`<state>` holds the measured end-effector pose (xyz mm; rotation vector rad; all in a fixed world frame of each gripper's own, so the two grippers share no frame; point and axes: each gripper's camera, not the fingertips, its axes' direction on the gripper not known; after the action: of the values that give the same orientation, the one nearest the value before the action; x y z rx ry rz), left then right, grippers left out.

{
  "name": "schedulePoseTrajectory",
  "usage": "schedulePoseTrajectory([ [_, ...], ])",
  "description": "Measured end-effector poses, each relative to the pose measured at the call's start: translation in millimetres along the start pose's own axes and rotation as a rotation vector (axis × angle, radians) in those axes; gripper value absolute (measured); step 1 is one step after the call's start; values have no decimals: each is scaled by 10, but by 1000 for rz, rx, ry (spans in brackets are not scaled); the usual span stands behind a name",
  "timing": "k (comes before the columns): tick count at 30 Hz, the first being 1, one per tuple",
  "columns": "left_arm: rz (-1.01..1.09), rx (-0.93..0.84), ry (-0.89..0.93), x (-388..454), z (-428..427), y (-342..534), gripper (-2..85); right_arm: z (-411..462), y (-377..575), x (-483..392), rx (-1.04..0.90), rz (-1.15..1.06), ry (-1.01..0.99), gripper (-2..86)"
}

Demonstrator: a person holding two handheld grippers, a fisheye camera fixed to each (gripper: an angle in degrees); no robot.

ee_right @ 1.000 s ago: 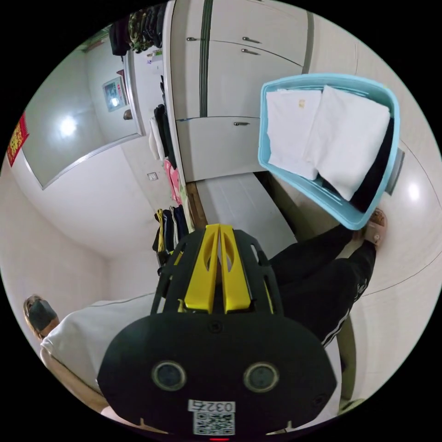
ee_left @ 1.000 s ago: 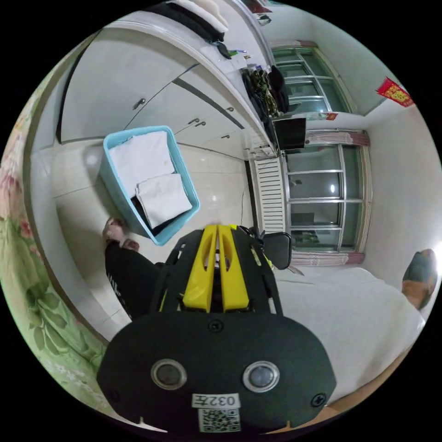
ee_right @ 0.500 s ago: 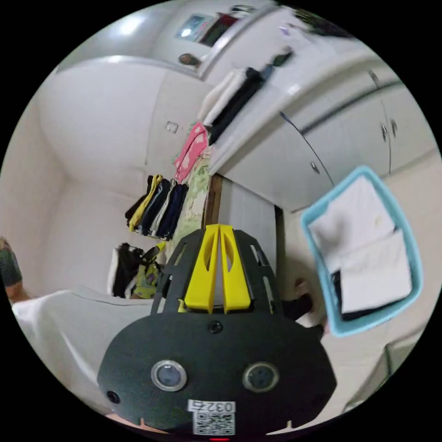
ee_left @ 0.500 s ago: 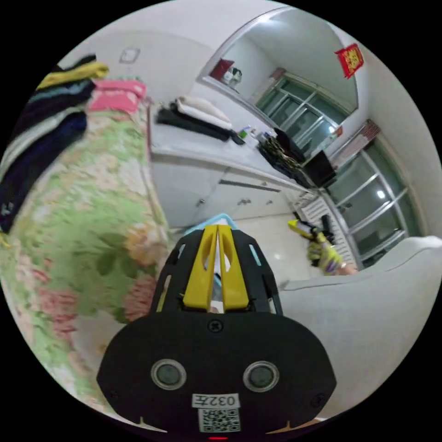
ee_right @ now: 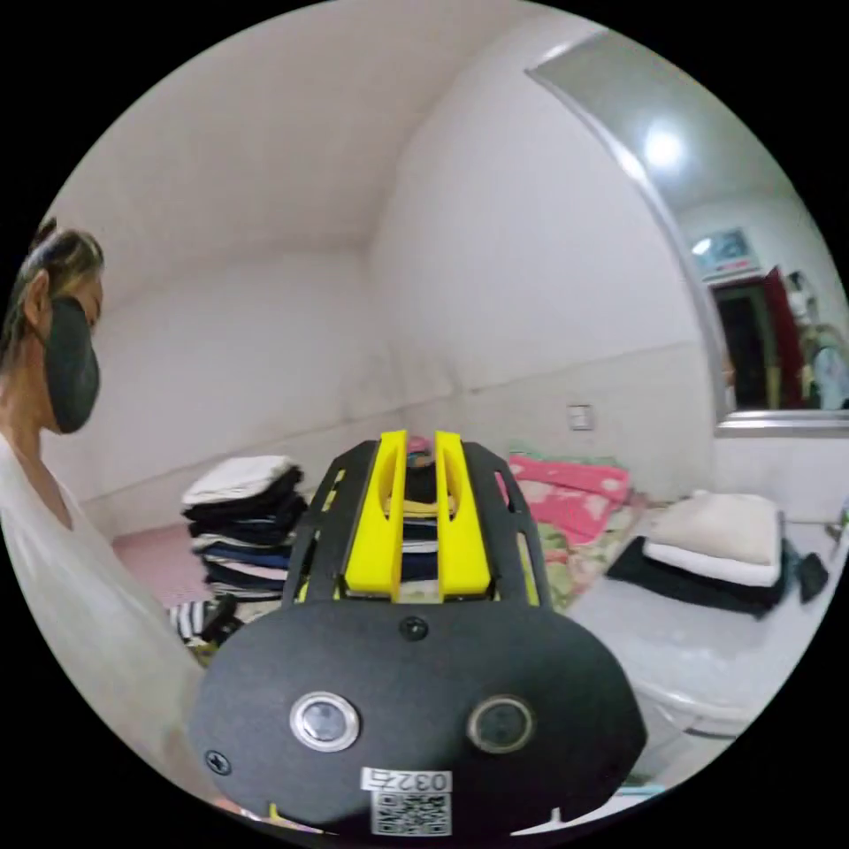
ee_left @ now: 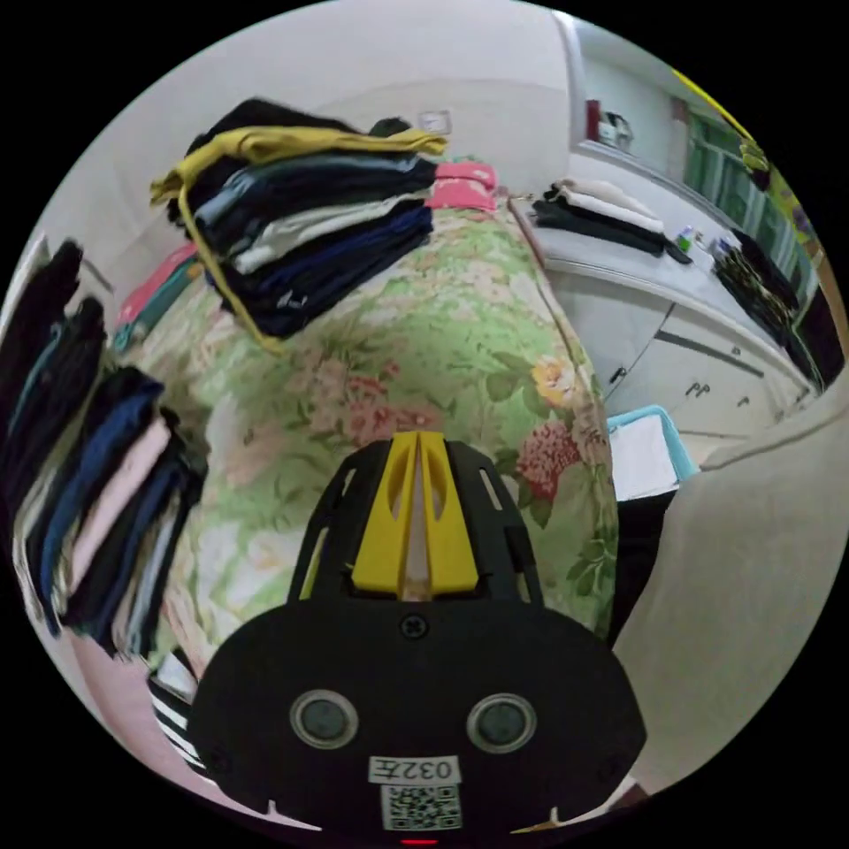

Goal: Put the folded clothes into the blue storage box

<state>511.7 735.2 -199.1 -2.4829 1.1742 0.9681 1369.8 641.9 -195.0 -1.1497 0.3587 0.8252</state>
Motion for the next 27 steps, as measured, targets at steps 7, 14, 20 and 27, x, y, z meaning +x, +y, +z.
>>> schedulePoseTrajectory([
  [7,-176,-142,34,195,112,530,-9,1338,-18,-703,-93,-150,-346,14],
  [14,-598,-152,265,-175,-67,1028,-9,2675,-50,-810,-318,-126,-602,69],
  [20,-888,341,671,-849,-853,1233,18,3726,71,-251,-574,92,-669,99],
  [27,-748,501,572,-1322,-1955,128,88,4736,175,375,-709,384,-597,103],
])
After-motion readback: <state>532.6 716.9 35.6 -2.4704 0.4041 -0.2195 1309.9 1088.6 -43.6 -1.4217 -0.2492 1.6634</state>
